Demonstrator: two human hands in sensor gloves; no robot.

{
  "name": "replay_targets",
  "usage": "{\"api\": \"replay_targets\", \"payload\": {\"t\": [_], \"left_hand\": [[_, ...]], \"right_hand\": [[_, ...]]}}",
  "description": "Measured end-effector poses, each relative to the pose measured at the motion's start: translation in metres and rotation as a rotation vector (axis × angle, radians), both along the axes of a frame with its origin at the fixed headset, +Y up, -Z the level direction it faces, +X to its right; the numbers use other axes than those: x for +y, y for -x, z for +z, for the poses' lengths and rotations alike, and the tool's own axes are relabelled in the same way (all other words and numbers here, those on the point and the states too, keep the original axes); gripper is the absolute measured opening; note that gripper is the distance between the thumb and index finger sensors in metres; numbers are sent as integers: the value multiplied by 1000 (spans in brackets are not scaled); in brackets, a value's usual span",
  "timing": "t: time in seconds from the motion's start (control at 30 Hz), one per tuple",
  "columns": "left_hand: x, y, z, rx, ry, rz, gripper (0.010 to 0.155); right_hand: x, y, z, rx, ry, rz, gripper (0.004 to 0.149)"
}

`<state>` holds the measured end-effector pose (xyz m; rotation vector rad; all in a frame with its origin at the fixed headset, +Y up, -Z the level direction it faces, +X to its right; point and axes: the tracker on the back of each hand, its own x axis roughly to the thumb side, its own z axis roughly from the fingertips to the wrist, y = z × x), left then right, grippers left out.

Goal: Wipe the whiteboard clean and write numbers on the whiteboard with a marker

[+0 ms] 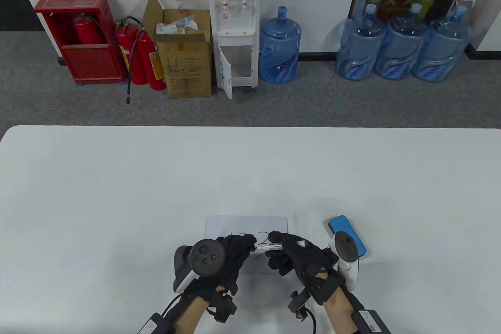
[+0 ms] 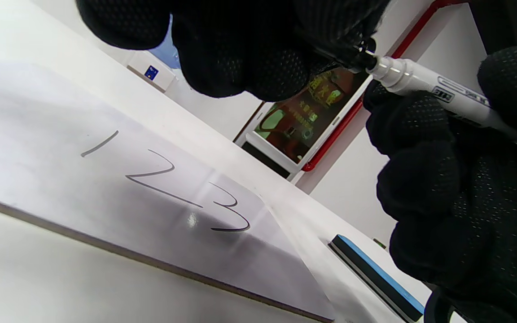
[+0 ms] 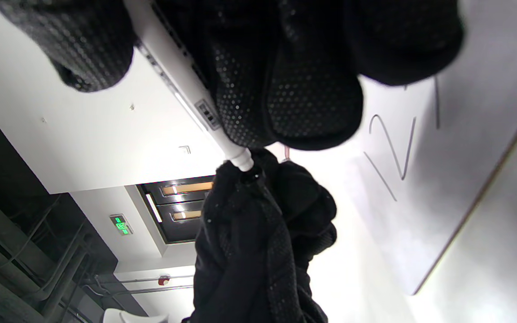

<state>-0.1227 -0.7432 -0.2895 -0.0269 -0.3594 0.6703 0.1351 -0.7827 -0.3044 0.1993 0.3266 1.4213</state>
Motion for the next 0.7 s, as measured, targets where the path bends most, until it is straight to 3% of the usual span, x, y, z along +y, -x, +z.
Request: {"api": "replay_targets", "payload": {"t": [0.47, 0.7], "left_hand": [[3, -8, 4, -29, -13, 17, 48], [12, -7, 7, -63, -9, 136, 47]], "right_hand": [[-2, 11, 4, 43, 25, -7, 59], [8, 16, 6, 52, 6, -53, 55]]}}
